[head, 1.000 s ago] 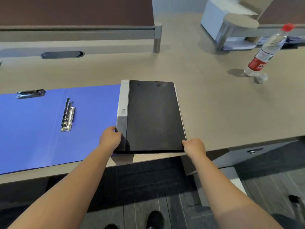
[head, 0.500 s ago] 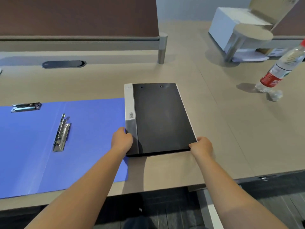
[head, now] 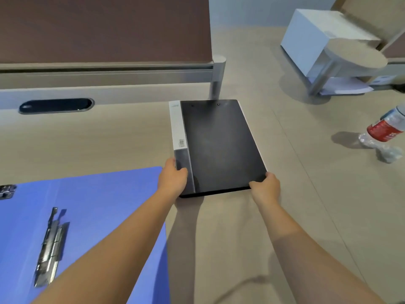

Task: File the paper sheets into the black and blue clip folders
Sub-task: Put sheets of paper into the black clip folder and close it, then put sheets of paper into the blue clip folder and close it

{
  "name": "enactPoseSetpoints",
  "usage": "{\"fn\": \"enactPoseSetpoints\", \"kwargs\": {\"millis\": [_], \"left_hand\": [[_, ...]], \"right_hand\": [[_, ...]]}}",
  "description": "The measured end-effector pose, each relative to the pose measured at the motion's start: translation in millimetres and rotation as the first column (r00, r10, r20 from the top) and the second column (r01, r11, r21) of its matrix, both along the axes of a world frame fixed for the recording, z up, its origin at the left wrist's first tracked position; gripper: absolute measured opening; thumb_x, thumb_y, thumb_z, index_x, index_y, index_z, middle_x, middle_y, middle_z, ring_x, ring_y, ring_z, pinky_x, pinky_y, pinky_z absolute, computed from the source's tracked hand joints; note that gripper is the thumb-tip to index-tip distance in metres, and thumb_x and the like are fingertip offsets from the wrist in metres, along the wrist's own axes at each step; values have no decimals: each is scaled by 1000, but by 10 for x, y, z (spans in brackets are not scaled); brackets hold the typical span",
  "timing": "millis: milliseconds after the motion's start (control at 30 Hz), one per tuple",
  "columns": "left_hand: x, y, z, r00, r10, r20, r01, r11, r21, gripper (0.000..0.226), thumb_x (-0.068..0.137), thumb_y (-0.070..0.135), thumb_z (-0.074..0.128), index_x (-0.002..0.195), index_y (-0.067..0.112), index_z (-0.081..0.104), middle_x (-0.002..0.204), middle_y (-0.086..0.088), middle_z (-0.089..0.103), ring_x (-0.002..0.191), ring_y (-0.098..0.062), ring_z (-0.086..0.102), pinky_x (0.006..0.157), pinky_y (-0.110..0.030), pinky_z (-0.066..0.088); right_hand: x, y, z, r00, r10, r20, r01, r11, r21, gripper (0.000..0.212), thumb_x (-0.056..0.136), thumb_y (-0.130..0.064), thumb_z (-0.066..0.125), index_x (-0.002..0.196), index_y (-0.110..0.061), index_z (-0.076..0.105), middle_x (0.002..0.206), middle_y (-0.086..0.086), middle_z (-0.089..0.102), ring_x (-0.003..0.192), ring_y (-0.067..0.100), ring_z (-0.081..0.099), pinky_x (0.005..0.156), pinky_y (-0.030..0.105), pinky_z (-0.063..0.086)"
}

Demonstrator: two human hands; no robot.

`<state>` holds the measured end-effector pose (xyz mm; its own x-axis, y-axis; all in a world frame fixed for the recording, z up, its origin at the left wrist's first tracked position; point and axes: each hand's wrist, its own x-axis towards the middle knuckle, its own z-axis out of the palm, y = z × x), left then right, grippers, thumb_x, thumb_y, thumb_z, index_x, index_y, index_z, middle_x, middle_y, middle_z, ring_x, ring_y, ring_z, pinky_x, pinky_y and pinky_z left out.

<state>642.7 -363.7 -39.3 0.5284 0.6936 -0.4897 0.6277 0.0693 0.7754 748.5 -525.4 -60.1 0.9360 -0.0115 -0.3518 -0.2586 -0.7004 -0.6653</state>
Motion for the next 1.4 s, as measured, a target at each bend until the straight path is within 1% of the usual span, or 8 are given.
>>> {"fn": "enactPoseSetpoints", "kwargs": {"millis": [133, 300, 467, 567, 733, 967, 1167, 1400], "left_hand": [[111, 92, -16, 1000, 9, 8, -9, 1000, -13, 42, 89, 11, 39, 131, 11, 42, 106, -11, 58, 92, -26, 50, 76, -31, 39], [128, 107, 26, 1000, -7, -10, 7, 1000, 17, 43, 89, 12, 40, 132, 11, 43, 129, -12, 57, 103, -27, 54, 81, -30, 40], [-2, 77, 260, 998, 0, 62, -2, 999, 35, 40, 93, 15, 43, 131, 7, 49, 139, -8, 51, 127, -25, 48, 102, -31, 37], [-218, 35, 444, 982, 62, 176, -66, 998, 19, 34, 92, 15, 45, 123, 6, 55, 129, -10, 59, 117, -26, 55, 98, -34, 41], [-853, 3, 703, 929, 191, 317, -205, 979, 9, 17, 93, 14, 45, 100, 9, 59, 99, -6, 58, 76, -13, 54, 63, -24, 40], [-2100, 254, 1062, 842, 374, 388, -423, 905, 44, 13, 93, 13, 45, 88, 12, 57, 85, -2, 58, 67, -5, 51, 65, -20, 40], [-3120, 679, 1220, 779, 468, 418, -534, 844, 51, 21, 92, 14, 46, 74, 16, 58, 80, 3, 57, 70, -9, 53, 65, -20, 39], [-4433, 1579, 1228, 762, 515, 394, -590, 802, 92, 21, 91, 13, 46, 73, 14, 58, 95, -9, 58, 74, -18, 51, 62, -23, 37]], "right_hand": [[99, 104, -45, 1000, 26, 13, -26, 999, 26, 14, 70, -3, 56, 82, -9, 53, 92, 12, 64, 85, 37, 62, 75, 41, 53], [96, 171, -45, 998, 61, -28, -62, 997, -35, 56, 72, -19, 63, 122, 1, 51, 125, 15, 50, 115, 34, 51, 91, 43, 50], [-75, 246, 290, 981, 186, 50, -184, 982, -36, 57, 86, -18, 55, 139, -3, 38, 148, 13, 37, 138, 29, 32, 111, 38, 31], [-326, 330, 522, 967, 249, 57, -255, 954, 159, 42, 90, -13, 47, 131, -5, 48, 139, 9, 50, 129, 24, 45, 101, 31, 36], [-929, 548, 799, 928, 359, 95, -369, 865, 339, 31, 91, -11, 45, 119, -4, 58, 111, 7, 61, 97, 18, 54, 80, 23, 38], [-1917, 1002, 1092, 836, 540, 100, -522, 724, 451, 25, 91, -12, 46, 108, -4, 62, 75, -7, 53, 65, 9, 46, 51, 16, 36], [-2809, 1571, 1276, 757, 634, 160, -620, 620, 481, 27, 91, -6, 44, 108, 2, 62, 94, 6, 59, 76, 16, 50, 52, 13, 37], [-3965, 2566, 1270, 742, 663, 97, -602, 596, 532, 12, 90, -8, 46, 89, -10, 58, 84, 6, 57, 82, 19, 48, 55, 23, 34]]}}
